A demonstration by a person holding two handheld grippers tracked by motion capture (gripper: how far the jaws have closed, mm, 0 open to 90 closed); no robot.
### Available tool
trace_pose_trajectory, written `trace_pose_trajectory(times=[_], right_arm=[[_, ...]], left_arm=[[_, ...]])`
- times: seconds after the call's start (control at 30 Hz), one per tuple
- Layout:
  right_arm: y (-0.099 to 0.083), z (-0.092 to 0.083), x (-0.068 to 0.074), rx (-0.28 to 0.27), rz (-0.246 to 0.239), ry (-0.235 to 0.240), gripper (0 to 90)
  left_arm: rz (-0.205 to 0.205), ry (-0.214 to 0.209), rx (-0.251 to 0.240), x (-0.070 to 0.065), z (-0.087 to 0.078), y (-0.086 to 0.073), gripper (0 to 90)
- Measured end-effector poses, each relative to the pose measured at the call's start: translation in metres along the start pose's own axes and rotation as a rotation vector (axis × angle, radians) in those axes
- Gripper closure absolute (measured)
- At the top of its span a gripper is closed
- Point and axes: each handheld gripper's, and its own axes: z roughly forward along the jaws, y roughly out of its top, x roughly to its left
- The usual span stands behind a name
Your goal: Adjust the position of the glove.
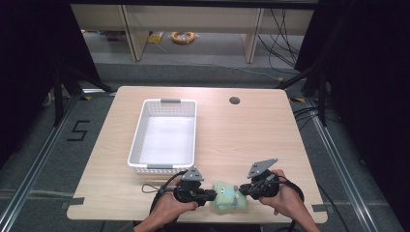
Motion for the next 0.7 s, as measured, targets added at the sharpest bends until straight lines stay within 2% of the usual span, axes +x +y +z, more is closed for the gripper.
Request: trace_pose_trajectory(times=[0.03, 0.07, 0.1, 0.13, 0.2, 0.23, 0.27, 0.3, 0.33, 0.37, 0.4, 0.43, 0.47, 0.5, 0.53, 0.57, 0.6, 0.7], right_arm=[[-0.001, 0.002, 0.0, 0.001, 0.006, 0.012, 82.7], [-0.002, 0.005, -0.001, -0.013, 0.009, 0.007, 82.3], [-0.003, 0.004, -0.001, -0.001, 0.02, -0.001, 81.7], [-0.003, 0.006, -0.002, -0.01, 0.019, 0.005, 81.2], [-0.003, 0.006, -0.004, -0.015, 0.011, 0.011, 77.4], [-0.004, 0.007, -0.003, -0.033, 0.032, -0.006, 75.2], [-0.004, 0.005, -0.002, -0.041, 0.041, -0.011, 70.7], [-0.002, 0.001, -0.001, -0.057, 0.041, -0.036, 62.3], [-0.002, 0.001, -0.001, -0.057, 0.041, -0.036, 62.3], [-0.001, 0.0, 0.0, -0.062, 0.039, -0.037, 59.5], [0.001, -0.003, 0.002, -0.05, 0.03, -0.015, 54.2], [0.002, -0.002, 0.004, -0.057, 0.04, -0.002, 49.6], [0.004, -0.001, 0.003, -0.079, 0.007, -0.009, 47.3], [0.005, -0.001, 0.003, -0.065, 0.01, -0.009, 46.0], [0.007, 0.001, 0.002, -0.057, -0.017, 0.013, 44.5], [0.007, 0.002, 0.004, -0.045, 0.013, 0.001, 43.1], [0.008, 0.004, 0.003, -0.038, -0.006, 0.002, 42.5], [0.007, 0.007, 0.004, -0.013, 0.029, 0.004, 42.5]], left_arm=[[-0.003, -0.002, 0.001, 0.001, 0.002, -0.001, 82.5], [-0.005, 0.002, 0.009, 0.001, 0.002, -0.001, 82.1], [-0.005, 0.006, 0.01, 0.002, 0.003, -0.002, 81.6], [-0.02, 0.003, 0.007, 0.002, 0.003, -0.002, 81.1], [-0.009, -0.004, 0.005, 0.003, 0.002, -0.002, 79.1], [-0.013, -0.004, 0.001, 0.003, 0.0, -0.002, 77.5], [-0.014, -0.001, 0.001, 0.003, -0.001, -0.002, 75.2], [-0.017, -0.004, -0.007, 0.003, -0.003, -0.001, 70.3], [-0.02, -0.006, -0.01, 0.004, -0.004, -0.001, 70.3], [-0.028, 0.01, -0.013, 0.004, -0.006, -0.001, 67.1], [-0.033, -0.006, -0.017, 0.005, -0.007, -0.001, 63.2], [-0.043, -0.003, -0.024, 0.006, -0.008, -0.001, 59.9], [-0.047, -0.004, -0.028, 0.006, -0.01, -0.002, 58.4], [-0.042, 0.001, -0.024, 0.007, -0.011, -0.003, 57.7], [-0.048, 0.017, -0.021, 0.007, -0.013, -0.003, 55.8], [-0.054, 0.026, -0.025, 0.007, -0.012, -0.004, 53.7], [-0.068, 0.009, -0.014, 0.009, -0.012, -0.005, 50.8], [-0.132, 0.001, -0.017, 0.013, -0.009, -0.005, 43.6]])
